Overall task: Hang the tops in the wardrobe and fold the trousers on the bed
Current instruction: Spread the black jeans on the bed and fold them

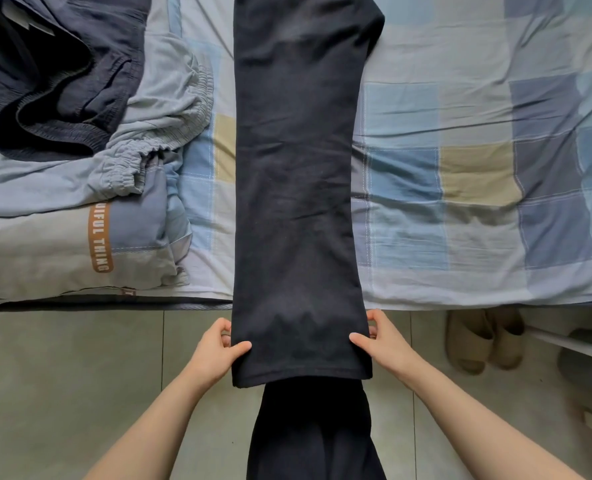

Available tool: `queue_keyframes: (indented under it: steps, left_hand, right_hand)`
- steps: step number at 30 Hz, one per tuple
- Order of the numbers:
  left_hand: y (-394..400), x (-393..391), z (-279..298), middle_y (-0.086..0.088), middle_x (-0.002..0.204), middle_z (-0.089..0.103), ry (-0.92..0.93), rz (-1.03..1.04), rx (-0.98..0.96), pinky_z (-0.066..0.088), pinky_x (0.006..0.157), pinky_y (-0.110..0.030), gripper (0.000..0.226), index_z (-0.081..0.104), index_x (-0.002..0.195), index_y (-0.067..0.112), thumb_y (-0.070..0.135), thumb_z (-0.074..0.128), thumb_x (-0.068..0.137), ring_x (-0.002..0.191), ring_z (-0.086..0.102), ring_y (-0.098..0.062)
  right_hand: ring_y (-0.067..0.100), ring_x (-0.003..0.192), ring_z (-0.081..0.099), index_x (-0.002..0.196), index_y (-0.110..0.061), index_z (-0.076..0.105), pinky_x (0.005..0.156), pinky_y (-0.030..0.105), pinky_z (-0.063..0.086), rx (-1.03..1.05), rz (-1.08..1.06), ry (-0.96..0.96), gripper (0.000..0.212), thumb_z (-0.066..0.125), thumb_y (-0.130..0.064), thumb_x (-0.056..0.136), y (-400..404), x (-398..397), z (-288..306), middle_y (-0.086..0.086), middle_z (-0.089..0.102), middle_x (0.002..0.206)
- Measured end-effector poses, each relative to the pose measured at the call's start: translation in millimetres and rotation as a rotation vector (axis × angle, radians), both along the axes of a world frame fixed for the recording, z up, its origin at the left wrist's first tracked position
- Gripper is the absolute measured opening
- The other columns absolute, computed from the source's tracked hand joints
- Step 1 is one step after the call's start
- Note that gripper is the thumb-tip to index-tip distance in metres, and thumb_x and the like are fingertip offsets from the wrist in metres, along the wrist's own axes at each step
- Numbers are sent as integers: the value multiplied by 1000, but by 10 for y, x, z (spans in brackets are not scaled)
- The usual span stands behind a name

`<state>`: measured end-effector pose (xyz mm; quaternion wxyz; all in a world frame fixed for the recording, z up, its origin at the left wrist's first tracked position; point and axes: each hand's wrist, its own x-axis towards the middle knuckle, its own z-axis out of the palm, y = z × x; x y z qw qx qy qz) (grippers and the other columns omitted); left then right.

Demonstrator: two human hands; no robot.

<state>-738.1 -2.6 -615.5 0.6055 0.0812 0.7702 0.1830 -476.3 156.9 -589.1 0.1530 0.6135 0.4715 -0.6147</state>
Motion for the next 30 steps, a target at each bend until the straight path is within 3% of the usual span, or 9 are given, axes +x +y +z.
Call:
queue_keyframes:
  steps: [4,8,11,14,17,21,26,29,30]
  left_hand:
    - [13,-76,158,-19,87,69,9,-140,9,57,73,-46,44,39,100,25,18,75,75,75,69,-26]
    - [400,-350,713,-22,93,70,-210,93,65,57,58,-35,75,35,124,40,6,79,74,70,64,-25]
    - [947,-822,1206,-6,86,69,-447,185,165,52,51,-25,48,68,106,25,15,84,62,62,62,-16]
    - [1566,-1239,1381,-1,77,65,-512,353,361,52,56,-21,44,67,92,15,38,86,59,60,61,-11]
    - [2096,-1445,1130,-8,105,71,-309,524,429,56,74,-32,29,57,111,23,45,51,93,86,71,-21]
    - [2145,-1286,365,-13,109,61,148,222,178,43,65,-25,17,59,109,12,22,60,95,76,58,-14]
    - [1758,-784,-49,-8,99,62,167,77,102,43,65,-27,26,57,111,9,17,68,90,78,56,-18]
    - [1733,-737,-132,-8,83,57,185,138,129,45,71,-32,9,58,87,12,16,64,92,73,52,-20]
    - [1751,-755,-146,-6,73,51,188,152,128,45,73,-35,21,53,74,13,16,63,93,68,48,-19]
  right_hand:
    - [30,99,63,107,-18,52,86,48,52,-90,140,-52,30,51,-19,77,104,-89,122,7,64,105]
    - [13,64,58,99,-17,56,51,25,49,-240,43,26,21,53,-6,81,448,-242,522,4,61,87]
    - [16,55,51,94,-17,55,44,21,44,-200,-212,160,18,64,-9,82,1011,-365,879,6,55,74]
    - [23,62,68,100,-16,58,48,22,51,-180,-550,490,18,44,-28,98,1737,-581,1112,14,68,77]
    - [25,75,73,120,-16,43,55,24,54,57,-733,415,21,38,-25,101,2239,-764,887,20,70,93]
    - [21,81,62,127,-8,49,65,27,49,127,-528,115,31,47,-20,98,2187,-865,177,14,62,117]
    - [19,108,52,138,-18,39,85,35,46,20,-281,36,54,62,-32,91,1678,-1014,-308,-3,48,130]
    - [19,118,52,133,-20,43,84,35,46,3,-325,81,46,58,-35,93,1591,-1098,-458,-4,50,133]
    - [20,117,53,130,-19,47,81,32,47,7,-338,80,41,57,-35,93,1595,-1112,-479,-3,53,132]
